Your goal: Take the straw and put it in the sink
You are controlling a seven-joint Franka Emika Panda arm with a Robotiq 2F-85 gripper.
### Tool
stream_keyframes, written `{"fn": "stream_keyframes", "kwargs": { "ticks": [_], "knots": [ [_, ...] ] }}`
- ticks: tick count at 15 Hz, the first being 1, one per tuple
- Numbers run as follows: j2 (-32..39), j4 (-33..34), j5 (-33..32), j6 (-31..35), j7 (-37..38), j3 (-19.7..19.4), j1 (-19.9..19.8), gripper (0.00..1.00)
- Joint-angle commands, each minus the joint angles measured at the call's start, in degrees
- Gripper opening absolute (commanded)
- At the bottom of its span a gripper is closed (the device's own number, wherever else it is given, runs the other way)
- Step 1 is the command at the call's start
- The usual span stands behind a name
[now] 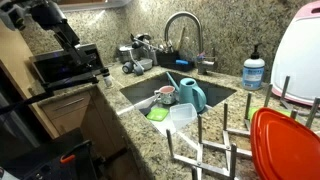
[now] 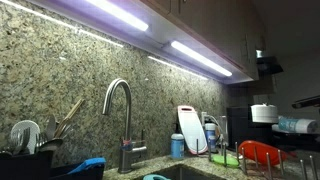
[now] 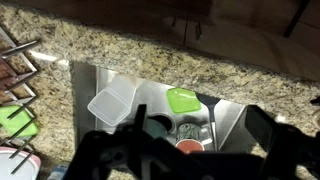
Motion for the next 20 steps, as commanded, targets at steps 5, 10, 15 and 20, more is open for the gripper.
{"fn": "stream_keyframes", "kwargs": {
  "ticks": [5, 10, 15, 20],
  "knots": [
    [3.0, 3.7, -5.4, 0.3, 0.1, 0.5, -1.6, 1.00],
    [6.3, 8.8, -13.9, 3.2, -0.1, 1.2, -4.0, 1.00],
    [10.4, 14.0, -21.0, 8.3, -0.5, 2.0, -5.2, 1.00],
    [12.1, 15.5, -24.9, 22.3, -6.3, 1.6, -3.0, 1.00]
  ]
}}
